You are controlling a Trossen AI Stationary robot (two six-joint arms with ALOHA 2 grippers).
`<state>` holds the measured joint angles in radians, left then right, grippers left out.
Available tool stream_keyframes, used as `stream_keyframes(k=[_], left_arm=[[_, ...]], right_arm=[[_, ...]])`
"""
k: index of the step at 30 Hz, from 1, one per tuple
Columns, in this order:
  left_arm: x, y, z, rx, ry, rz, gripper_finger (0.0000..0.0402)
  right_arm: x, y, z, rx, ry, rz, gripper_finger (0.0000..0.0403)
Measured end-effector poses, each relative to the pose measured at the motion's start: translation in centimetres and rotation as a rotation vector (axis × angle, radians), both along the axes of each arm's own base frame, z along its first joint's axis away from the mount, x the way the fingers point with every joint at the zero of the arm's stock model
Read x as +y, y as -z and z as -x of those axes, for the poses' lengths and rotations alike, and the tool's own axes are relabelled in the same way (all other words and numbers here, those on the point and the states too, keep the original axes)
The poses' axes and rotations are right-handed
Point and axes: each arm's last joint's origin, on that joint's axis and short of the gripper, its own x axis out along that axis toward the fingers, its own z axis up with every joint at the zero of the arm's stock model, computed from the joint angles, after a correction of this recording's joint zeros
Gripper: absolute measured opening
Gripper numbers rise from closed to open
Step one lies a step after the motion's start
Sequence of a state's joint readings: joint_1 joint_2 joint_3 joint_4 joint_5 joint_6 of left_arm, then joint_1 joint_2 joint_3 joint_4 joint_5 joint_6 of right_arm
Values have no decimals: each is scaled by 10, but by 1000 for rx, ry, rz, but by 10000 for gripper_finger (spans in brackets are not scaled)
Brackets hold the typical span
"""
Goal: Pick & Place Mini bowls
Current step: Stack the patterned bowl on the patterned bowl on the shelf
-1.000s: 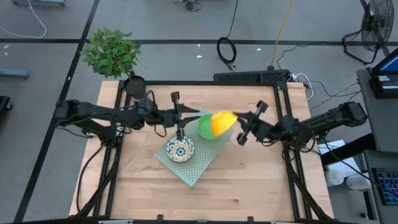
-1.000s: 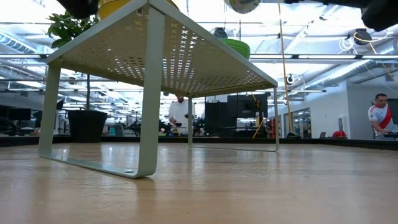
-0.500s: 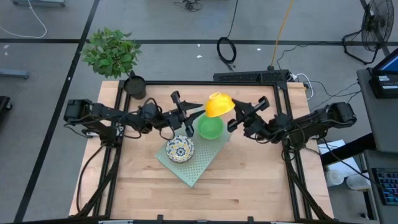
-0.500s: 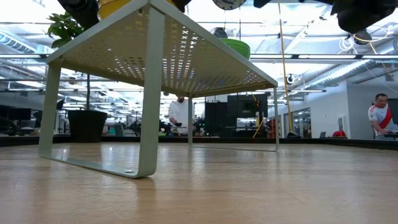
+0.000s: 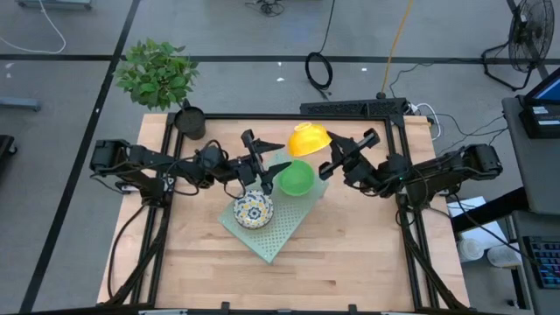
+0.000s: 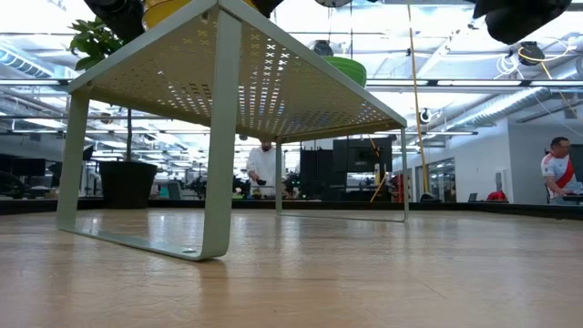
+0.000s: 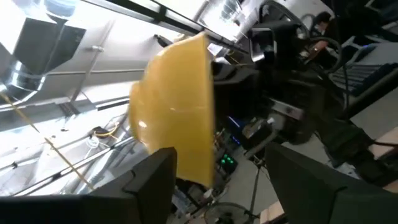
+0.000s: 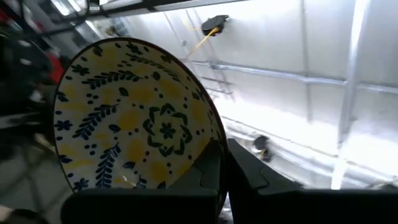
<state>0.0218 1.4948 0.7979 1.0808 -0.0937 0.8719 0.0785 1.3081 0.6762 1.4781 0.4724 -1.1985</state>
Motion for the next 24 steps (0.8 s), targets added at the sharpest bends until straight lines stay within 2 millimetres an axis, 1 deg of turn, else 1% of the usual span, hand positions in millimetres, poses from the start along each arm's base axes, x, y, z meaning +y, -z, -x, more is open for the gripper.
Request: stream_keyframes(k=[3, 16, 18, 20, 24], left_arm=[[0, -3, 1, -35, 0, 2, 250], [2, -5, 2, -59, -32, 7, 248], [1, -6, 3, -68, -28, 12, 238], [1, -6, 3, -71, -31, 11, 218], [2, -8, 4, -92, -50, 14, 158]], right_arm=[[0, 3, -3, 14, -68, -31, 0], [0, 8, -8, 28, -169, -136, 0], [0, 9, -9, 31, -186, -148, 0], [0, 11, -10, 35, -193, -160, 0], [0, 13, -12, 40, -191, -170, 0]])
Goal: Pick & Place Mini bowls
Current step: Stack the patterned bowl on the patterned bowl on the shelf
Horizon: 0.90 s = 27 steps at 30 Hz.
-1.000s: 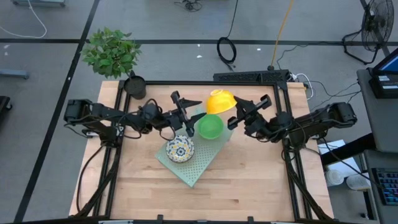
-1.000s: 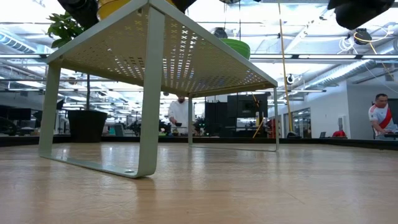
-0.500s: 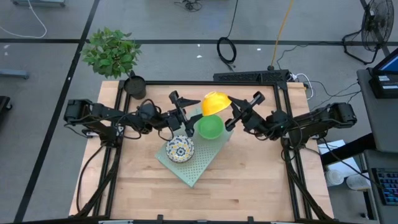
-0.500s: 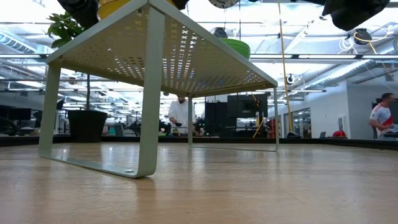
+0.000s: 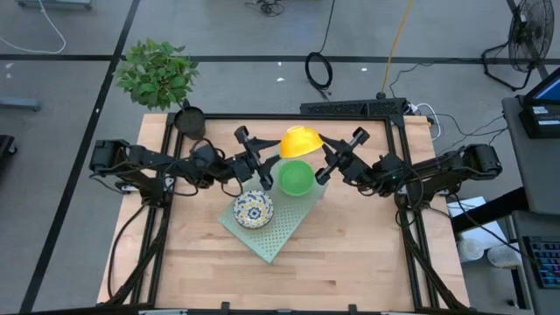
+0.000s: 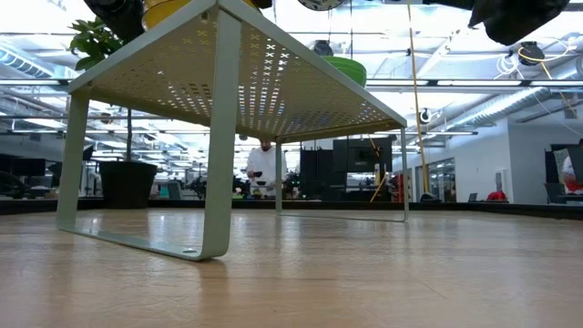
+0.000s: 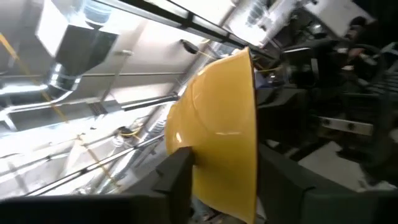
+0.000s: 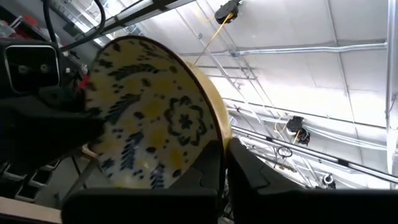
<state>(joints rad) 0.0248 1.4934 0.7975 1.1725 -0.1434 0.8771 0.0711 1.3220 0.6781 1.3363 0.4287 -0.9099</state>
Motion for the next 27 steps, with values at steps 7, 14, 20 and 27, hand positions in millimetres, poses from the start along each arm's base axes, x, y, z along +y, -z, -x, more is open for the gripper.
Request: stream_keyframes(k=[7, 14, 20, 27], left_arm=[[1, -2, 1, -16, -25, 10, 43], [0, -3, 2, -62, -31, 101, 3], [-1, -4, 3, -69, -24, 92, 4], [-2, -4, 3, -73, 25, 79, 40]], right_arm=[[-1, 2, 0, 7, 23, -50, 3], [-2, 4, -2, 32, 25, -67, 4], [-4, 5, -3, 36, 8, -90, 4], [-2, 6, -3, 38, -28, -71, 4]])
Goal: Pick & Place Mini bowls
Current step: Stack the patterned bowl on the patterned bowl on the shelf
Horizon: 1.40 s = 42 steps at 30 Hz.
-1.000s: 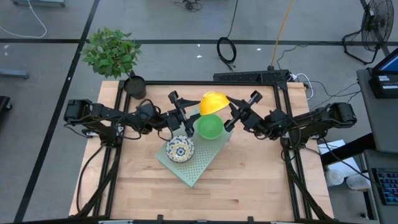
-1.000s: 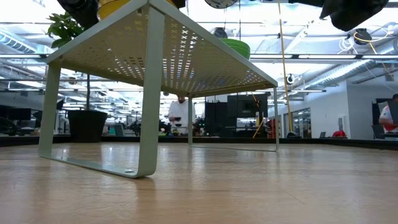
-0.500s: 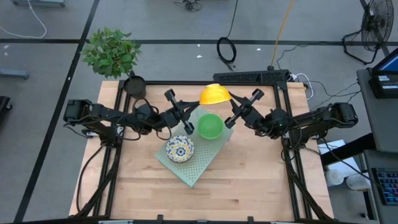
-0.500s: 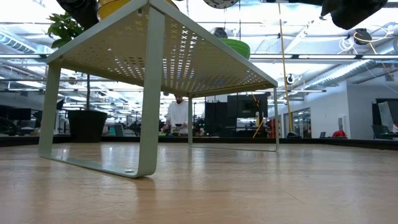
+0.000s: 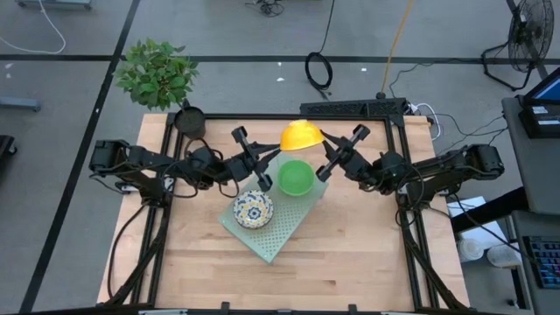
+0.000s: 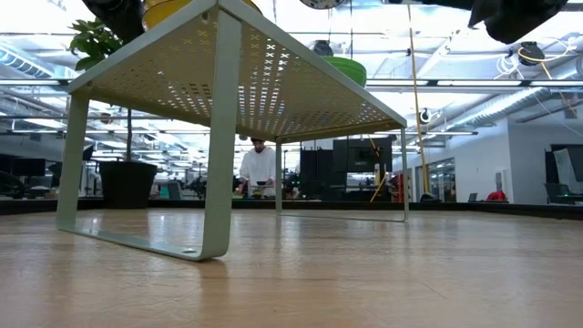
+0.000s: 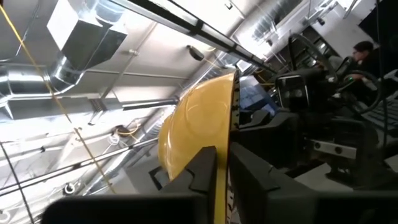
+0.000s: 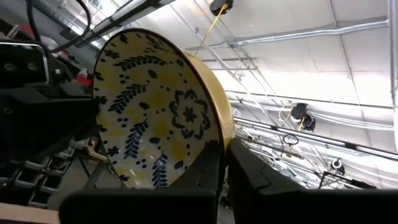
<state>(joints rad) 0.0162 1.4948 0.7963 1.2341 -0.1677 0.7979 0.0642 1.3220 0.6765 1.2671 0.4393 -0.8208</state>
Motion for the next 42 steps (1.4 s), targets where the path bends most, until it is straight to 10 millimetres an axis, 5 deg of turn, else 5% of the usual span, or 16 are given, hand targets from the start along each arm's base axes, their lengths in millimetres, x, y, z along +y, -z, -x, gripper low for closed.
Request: stream_keyframes(k=[22, 28, 37, 42], left_arm=[[8, 3, -2, 34, -20, 20, 205], [9, 2, -1, 27, -37, 30, 169], [12, -2, 1, -16, -95, 91, 29], [11, 0, 1, -15, -113, 128, 29]], right_arm=[[4, 5, -3, 31, -91, 7, 4], [4, 5, -3, 37, -67, 10, 4], [8, 15, -8, 148, -151, 29, 1], [13, 19, -9, 200, -157, 27, 1]])
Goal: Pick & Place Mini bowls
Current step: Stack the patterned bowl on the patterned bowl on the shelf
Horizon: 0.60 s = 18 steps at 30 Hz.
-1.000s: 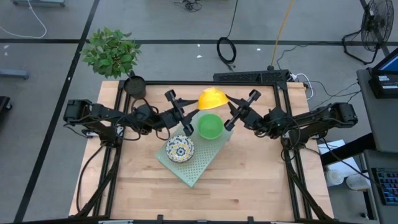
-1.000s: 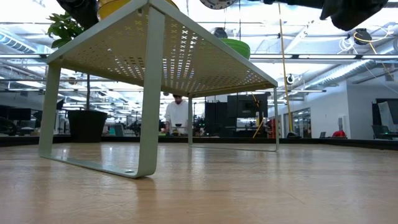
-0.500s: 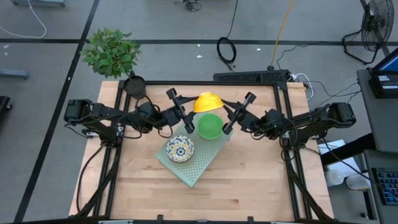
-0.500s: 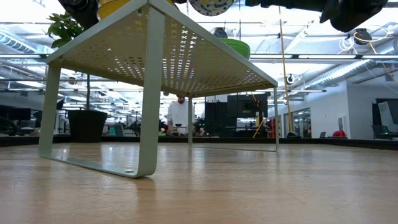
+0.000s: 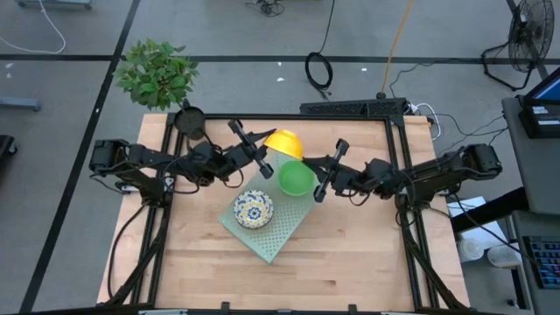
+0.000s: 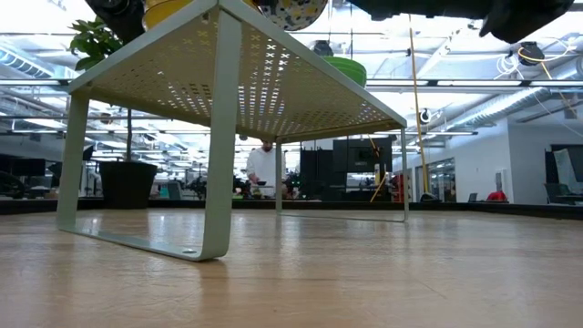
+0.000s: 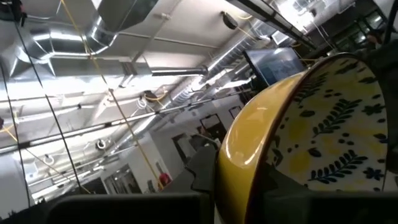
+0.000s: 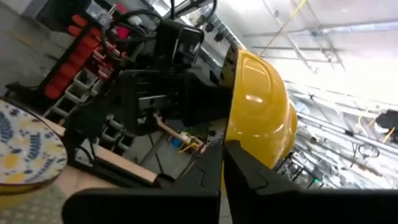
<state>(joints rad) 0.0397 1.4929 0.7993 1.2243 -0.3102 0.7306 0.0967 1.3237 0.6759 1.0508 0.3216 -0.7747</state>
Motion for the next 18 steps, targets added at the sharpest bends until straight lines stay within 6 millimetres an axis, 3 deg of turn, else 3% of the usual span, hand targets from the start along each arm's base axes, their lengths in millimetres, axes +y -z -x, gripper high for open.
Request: stream_keyframes(k=[6, 9, 13, 18], left_arm=[[-19, -12, 3, 41, -77, 30, 29], [-30, -38, 5, 136, -129, 62, 29], [-38, -75, 2, 388, -144, 119, 29], [-32, -131, 16, 655, -120, 318, 29]], right_arm=[[15, 3, 4, 30, 144, -118, 10], [23, 3, 8, 57, 245, -132, 16], [31, 5, 12, 85, 340, -140, 19], [32, 5, 14, 95, 413, -157, 19]])
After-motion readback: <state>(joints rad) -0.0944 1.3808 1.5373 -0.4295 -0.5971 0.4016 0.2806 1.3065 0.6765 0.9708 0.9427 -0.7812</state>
